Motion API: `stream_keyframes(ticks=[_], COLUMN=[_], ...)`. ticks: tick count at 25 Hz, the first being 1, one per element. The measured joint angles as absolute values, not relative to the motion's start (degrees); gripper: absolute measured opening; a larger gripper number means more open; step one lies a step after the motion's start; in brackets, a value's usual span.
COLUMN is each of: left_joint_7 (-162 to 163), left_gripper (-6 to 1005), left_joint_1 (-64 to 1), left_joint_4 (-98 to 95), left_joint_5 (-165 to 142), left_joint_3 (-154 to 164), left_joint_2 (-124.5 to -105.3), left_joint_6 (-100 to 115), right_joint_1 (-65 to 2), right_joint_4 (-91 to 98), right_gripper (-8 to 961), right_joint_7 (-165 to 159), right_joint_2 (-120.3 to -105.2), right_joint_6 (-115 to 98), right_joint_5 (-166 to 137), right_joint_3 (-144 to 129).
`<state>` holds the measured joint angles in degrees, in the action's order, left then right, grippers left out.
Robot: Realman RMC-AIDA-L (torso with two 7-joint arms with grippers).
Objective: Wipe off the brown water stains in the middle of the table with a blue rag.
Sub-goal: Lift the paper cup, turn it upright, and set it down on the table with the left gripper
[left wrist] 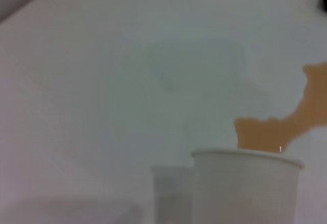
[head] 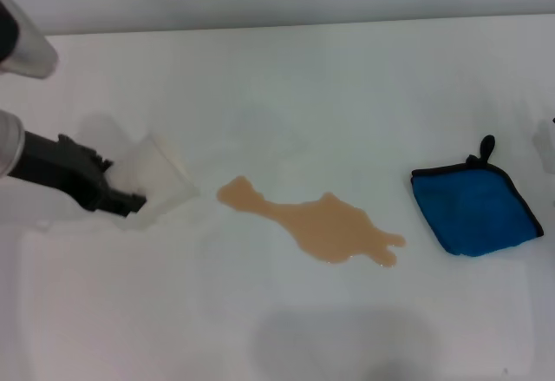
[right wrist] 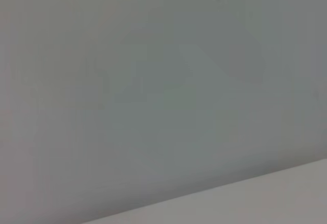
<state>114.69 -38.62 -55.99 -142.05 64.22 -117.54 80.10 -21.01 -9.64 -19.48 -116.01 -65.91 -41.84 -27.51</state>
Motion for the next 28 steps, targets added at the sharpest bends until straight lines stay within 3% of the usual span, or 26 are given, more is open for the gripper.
stream_keyframes(ticks=[6,16,24,28], left_joint_7=[114.7,106.8,96.3,75.5], left_gripper=[695,683,678,677], left_joint_1=[-30.8,-15.9,-10.7,-8.8], left_joint_4=[-64.2,-62.8,-56.3,-54.9], left_joint_5=[-135.2,-111.0,-96.3,-76.0], left_joint_3=[60.9,66.7,81.5,90.3], left_joint_2=[-118.87,-119.22,-119.27,-119.41], left_joint_6=[77.1,57.4,34.7,26.7], right_joint_1=[-21.0,-21.1,-21.0,-21.0], right_joint_4=[-9.6,-9.6,-9.6,-9.6], right_gripper=[857,856,857,857], right_joint_7=[-19.5,-19.5,-19.4,-19.4], right_joint_2=[-115.92,-115.93,-115.93,-115.93], right_joint_6=[-65.9,-65.9,-65.9,-65.8], right_joint_5=[-41.8,-41.8,-41.8,-41.8], right_joint_3=[-27.5,-27.5,-27.5,-27.5])
